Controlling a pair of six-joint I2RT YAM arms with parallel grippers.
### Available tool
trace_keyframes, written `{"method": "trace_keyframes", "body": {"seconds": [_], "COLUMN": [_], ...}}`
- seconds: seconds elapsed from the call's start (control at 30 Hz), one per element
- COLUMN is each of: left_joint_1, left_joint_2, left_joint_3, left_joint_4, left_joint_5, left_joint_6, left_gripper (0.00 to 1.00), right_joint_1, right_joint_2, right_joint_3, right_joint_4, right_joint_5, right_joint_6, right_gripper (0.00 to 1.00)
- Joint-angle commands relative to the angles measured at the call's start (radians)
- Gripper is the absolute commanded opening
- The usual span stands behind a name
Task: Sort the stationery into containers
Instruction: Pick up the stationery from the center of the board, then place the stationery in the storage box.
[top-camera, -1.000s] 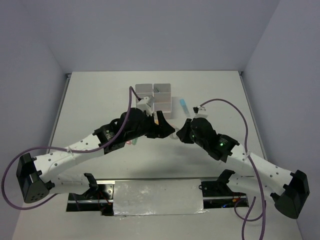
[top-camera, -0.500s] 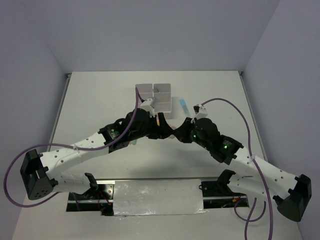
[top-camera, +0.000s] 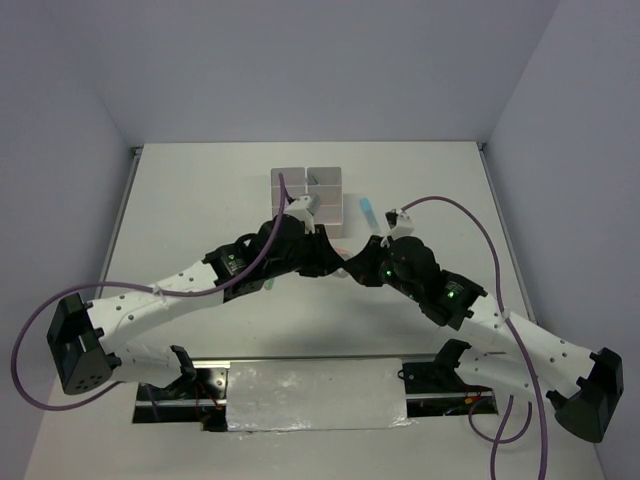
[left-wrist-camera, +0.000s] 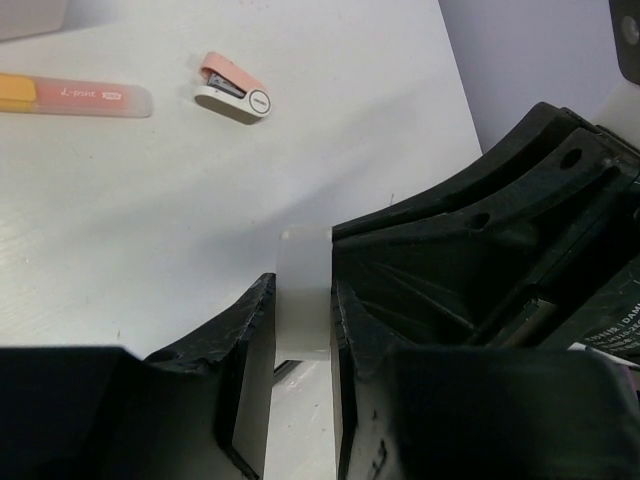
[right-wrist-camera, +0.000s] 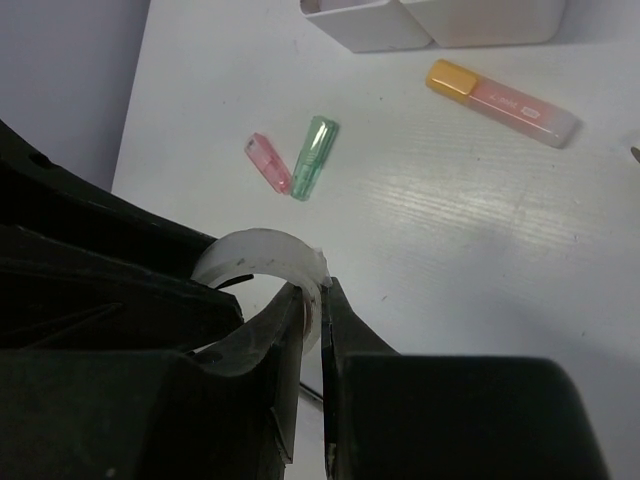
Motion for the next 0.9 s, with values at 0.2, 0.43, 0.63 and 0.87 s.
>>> {"method": "trace_keyframes", "body": {"seconds": [0.2,0.43,0.63,0.87], "left_joint_1": [-0.004,-0.004,0.001,0.059], "left_joint_2": [0.034,0.108,0.265,0.531], "left_joint_3": [0.141,0.245,0.375,0.644], "left_joint_4": [-0.146,-0.317,-0.593,-0.748], "left_joint_5": [-0.157,-0.479,-0.682,-0.579], "left_joint_6": [0.027,-0.218,-0.939,-1.161], "left_gripper": [0.0,0.0,0.0,0.0], "right_joint_1": [0.006,0.005,0.003,0.003], "right_joint_2": [-0.081,-0.292,-0.383,-0.391], "right_joint_3": [0.009,0.095,0.092,0.121], "right_joint_4": [-0.039,-0.411,-0.469,-0.525], "right_joint_5": [0.11,0.491,0.503,0.496], "right_joint_6": [-0.003,0.119,0.109,0.066], "right_gripper": [0.64,0.69,0.7,0.7]}}
